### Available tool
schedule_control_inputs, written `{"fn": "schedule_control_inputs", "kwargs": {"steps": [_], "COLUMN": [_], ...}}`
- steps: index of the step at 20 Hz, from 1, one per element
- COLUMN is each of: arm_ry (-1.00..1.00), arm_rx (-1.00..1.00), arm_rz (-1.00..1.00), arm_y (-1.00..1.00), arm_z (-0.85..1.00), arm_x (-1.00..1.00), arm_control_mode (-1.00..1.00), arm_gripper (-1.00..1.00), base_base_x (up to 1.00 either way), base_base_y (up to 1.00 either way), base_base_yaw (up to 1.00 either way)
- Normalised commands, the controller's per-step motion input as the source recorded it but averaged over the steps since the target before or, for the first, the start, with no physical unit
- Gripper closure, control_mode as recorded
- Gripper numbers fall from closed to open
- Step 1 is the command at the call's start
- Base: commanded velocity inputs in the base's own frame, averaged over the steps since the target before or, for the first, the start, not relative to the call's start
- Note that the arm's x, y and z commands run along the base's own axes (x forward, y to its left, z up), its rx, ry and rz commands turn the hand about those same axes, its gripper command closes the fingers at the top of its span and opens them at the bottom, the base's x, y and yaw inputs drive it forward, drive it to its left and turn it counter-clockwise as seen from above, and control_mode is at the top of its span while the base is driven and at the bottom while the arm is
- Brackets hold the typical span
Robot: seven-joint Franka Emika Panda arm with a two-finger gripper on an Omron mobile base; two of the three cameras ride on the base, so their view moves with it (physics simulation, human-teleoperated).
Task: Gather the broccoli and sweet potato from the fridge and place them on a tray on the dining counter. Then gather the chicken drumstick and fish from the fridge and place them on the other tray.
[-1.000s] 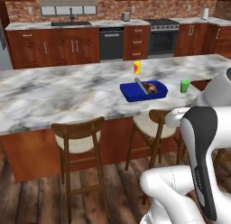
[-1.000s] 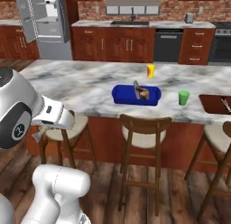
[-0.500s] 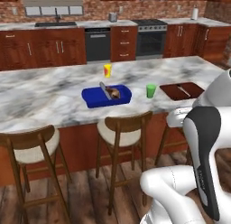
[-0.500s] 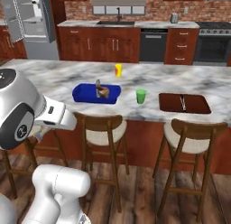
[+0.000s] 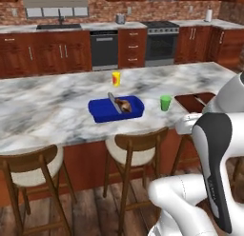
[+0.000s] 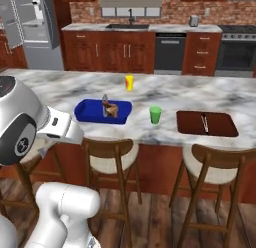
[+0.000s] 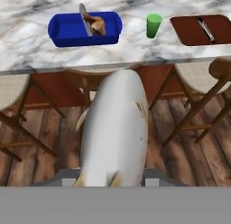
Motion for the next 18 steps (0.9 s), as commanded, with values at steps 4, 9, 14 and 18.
{"fn": "schedule_control_inputs", "kwargs": {"steps": [4, 9, 14, 18], "arm_ry": [0.00, 0.00, 0.00, 0.00], "arm_rx": [0.00, 0.00, 0.00, 0.00], "arm_rz": [0.00, 0.00, 0.00, 0.00], "arm_y": [0.00, 0.00, 0.00, 0.00], "arm_z": [0.00, 0.00, 0.00, 0.00], "arm_x": [0.00, 0.00, 0.00, 0.00], "arm_control_mode": [1.00, 1.00, 1.00, 1.00], "arm_gripper": [1.00, 1.00, 1.00, 1.00], "base_base_x": [0.49, 0.40, 0.53, 0.67], "base_base_y": [0.00, 0.00, 0.00, 0.02], "base_base_yaw": [0.00, 0.00, 0.00, 0.00]}}
